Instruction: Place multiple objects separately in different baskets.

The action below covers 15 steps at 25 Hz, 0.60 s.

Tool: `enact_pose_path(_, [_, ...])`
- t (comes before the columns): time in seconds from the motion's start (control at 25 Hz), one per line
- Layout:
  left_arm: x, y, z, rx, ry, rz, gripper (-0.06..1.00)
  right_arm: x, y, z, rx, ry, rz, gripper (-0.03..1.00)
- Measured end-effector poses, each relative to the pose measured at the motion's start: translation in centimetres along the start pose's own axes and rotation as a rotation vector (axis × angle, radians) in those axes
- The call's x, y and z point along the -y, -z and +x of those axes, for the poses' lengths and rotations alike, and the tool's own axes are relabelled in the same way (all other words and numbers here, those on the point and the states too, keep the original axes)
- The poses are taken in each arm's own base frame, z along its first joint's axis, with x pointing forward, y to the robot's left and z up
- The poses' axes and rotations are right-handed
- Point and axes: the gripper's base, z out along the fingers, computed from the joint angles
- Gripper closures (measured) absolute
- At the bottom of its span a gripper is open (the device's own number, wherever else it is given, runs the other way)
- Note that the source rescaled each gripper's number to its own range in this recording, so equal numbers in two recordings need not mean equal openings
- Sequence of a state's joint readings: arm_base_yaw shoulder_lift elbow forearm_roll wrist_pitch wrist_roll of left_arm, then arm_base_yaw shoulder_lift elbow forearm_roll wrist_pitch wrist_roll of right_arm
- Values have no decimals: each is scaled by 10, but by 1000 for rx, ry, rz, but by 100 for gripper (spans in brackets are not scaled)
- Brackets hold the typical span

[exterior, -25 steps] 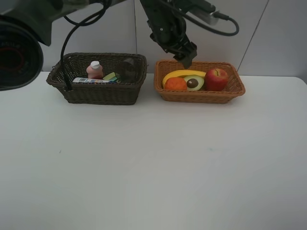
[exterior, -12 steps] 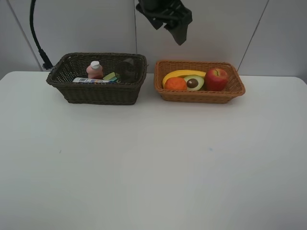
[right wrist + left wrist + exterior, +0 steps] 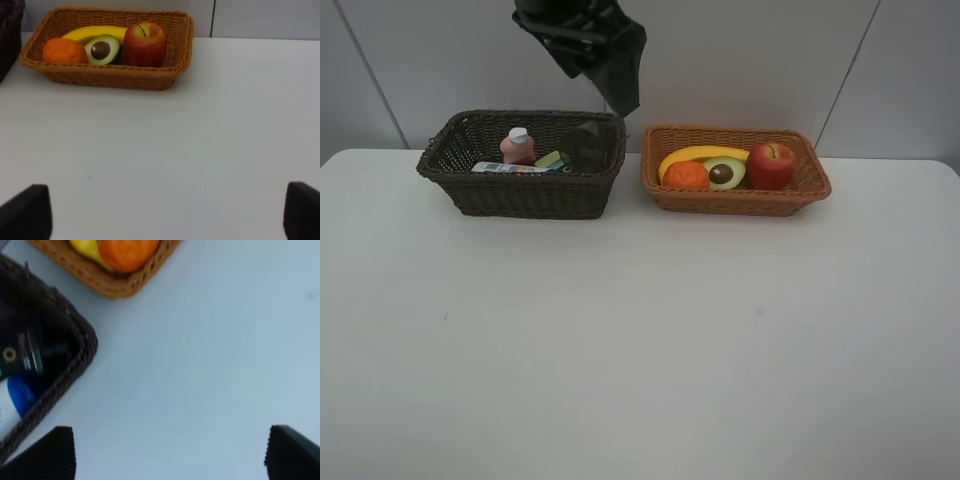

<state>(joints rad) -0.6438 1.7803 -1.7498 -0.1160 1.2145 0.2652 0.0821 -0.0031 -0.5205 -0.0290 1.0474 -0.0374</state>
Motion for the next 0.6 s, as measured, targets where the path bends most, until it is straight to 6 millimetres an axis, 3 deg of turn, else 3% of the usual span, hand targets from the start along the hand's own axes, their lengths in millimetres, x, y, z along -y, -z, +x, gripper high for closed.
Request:
enact_pose_path(0.28, [9,43,90,-56,72,-25,-6,0,0,0,0,0,0,-1])
enact_pose_path(0.6, [32,61,183,-84,99,-57,-6,0,0,0,0,0,0,-1])
